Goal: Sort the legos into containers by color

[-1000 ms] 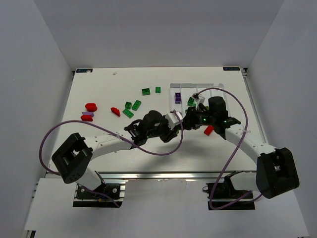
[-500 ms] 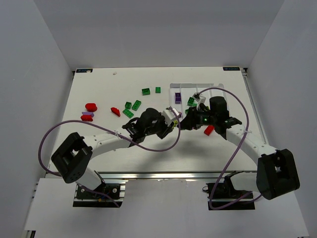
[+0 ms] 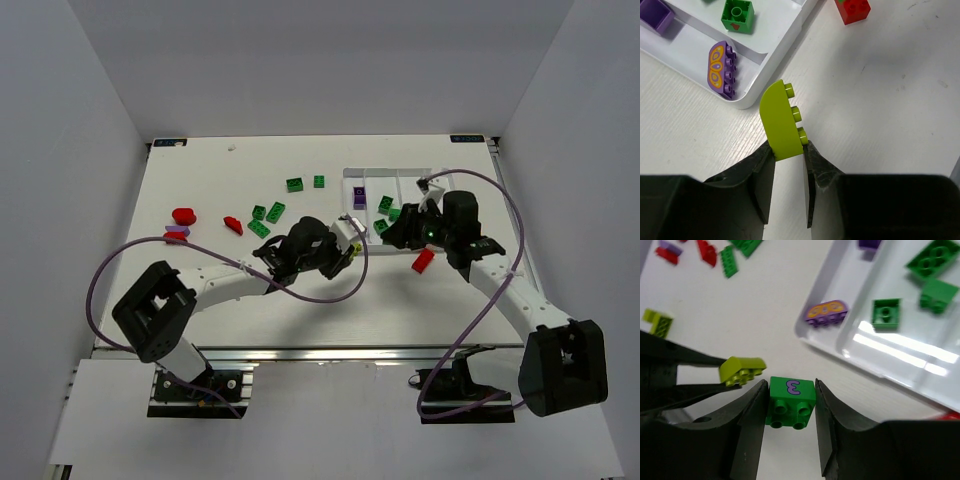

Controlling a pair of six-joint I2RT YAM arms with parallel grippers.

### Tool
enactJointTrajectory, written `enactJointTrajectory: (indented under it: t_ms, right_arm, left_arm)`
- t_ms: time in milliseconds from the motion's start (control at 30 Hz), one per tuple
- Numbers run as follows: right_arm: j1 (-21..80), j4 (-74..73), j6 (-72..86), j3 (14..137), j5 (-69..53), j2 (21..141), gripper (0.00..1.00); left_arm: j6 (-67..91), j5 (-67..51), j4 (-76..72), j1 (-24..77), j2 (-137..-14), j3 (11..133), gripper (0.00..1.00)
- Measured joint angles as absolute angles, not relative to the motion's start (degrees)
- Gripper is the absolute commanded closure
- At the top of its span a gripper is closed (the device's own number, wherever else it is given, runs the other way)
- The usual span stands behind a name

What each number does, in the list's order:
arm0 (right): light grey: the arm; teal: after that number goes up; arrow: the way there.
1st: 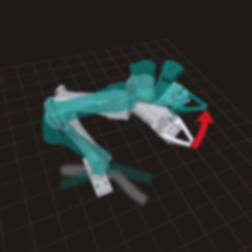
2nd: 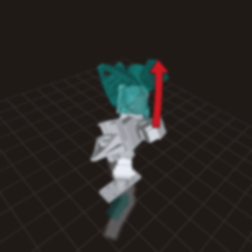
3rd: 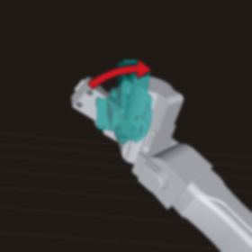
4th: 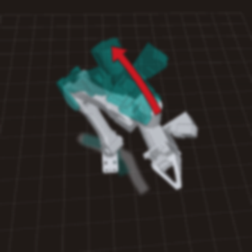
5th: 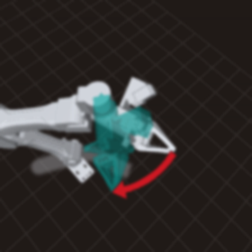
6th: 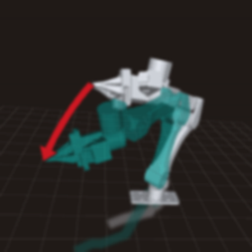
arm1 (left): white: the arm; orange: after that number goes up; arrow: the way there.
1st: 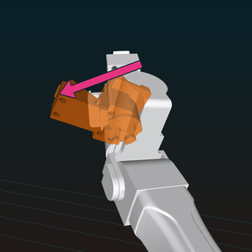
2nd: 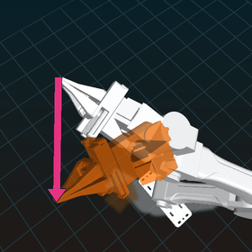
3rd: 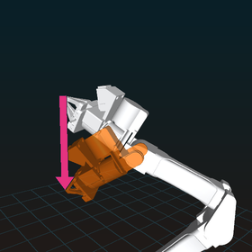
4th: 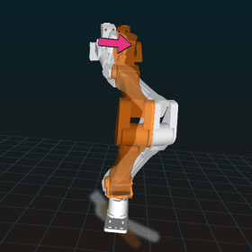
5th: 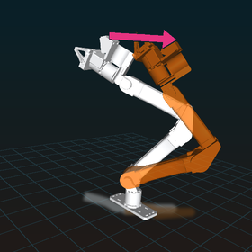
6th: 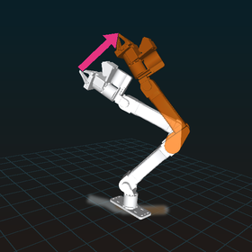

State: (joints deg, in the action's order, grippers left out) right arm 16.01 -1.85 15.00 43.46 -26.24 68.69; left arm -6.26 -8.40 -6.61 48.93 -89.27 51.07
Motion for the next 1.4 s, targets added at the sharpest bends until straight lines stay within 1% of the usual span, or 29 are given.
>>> enactJointTrajectory:
  t_ms: [200, 367, 467, 567, 600, 667, 867, 1033, 1100, 1200, 1233, 1267, 1300, 1333, 1367, 1400]
  right_arm:
    - [14.7, -3.0, 11.7, 46.5, -18.0, 71.1, 0.80]
    - [14.7, -2.9, 8.4, 53.2, -14.8, 78.7, 0.80]
    - [14.7, -3.3, 7.0, 58.2, -13.8, 84.7, 0.78]
    - [14.7, -3.9, 6.0, 62.6, -13.2, 90.1, 0.67]
    - [14.7, -4.1, 5.8, 63.4, -13.2, 91.5, 0.59]
    - [14.7, -4.8, 5.2, 64.7, -13.1, 93.9, 0.56]
    - [14.7, -8.1, 3.7, 66.5, -13.1, 98.8, 0.32]
    - [14.7, -10.1, 2.8, 66.7, -13.0, 99.4, 0.28]
    - [14.6, -10.6, 2.3, 67.2, -13.0, 99.3, 0.25]
    - [13.8, -12.6, 0.7, 68.1, -13.1, 97.5, 0.12]
    - [13.0, -13.2, -0.3, 68.1, -13.6, 95.9, 0.11]
    - [11.8, -13.7, -1.1, 68.1, -14.0, 93.8, 0.11]
    - [9.7, -13.4, -2.2, 67.7, -15.3, 90.2, 0.13]
    - [8.0, -13.1, -2.7, 67.3, -16.0, 87.4, 0.21]
    - [5.5, -11.4, -3.6, 66.2, -17.4, 82.9, 0.48]
    - [2.7, -8.8, -4.3, 64.4, -18.5, 77.8, 0.63]
  left_arm:
    - [-5.7, -9.1, -6.1, 48.9, -93.3, 54.3, 0.64]
    - [-5.7, -9.3, -3.8, 48.9, -93.3, 57.0, 0.64]
    - [-5.5, -9.5, -2.3, 48.9, -92.3, 57.2, 0.65]
    - [-5.3, -9.8, -1.8, 48.9, -90.3, 56.2, 0.64]
    - [-5.1, -9.9, -1.9, 48.9, -89.3, 55.4, 0.64]
    - [-4.9, -10.2, -2.1, 48.9, -87.3, 53.9, 0.64]
    - [-4.3, -11.2, -2.3, 48.9, -86.7, 53.4, 0.65]
    - [-3.3, -11.6, -2.8, 48.9, -87.8, 54.2, 0.65]
    - [-2.7, -11.8, -3.5, 48.9, -89.1, 55.4, 0.65]
    - [-1.6, -12.5, -4.8, 48.9, -92.4, 57.9, 0.65]
    - [-1.1, -12.8, -5.1, 48.9, -93.8, 59.1, 0.65]
    - [-0.5, -13.0, -5.7, 48.9, -95.4, 60.3, 0.65]
    - [0.1, -13.2, -6.2, 48.9, -97.4, 62.0, 0.65]
    - [0.7, -13.4, -6.8, 48.9, -99.7, 63.9, 0.65]
    - [1.4, -13.7, -7.2, 48.9, -102.0, 65.8, 0.65]
    - [2.0, -14.0, -7.8, 48.9, -104.4, 67.9, 0.65]
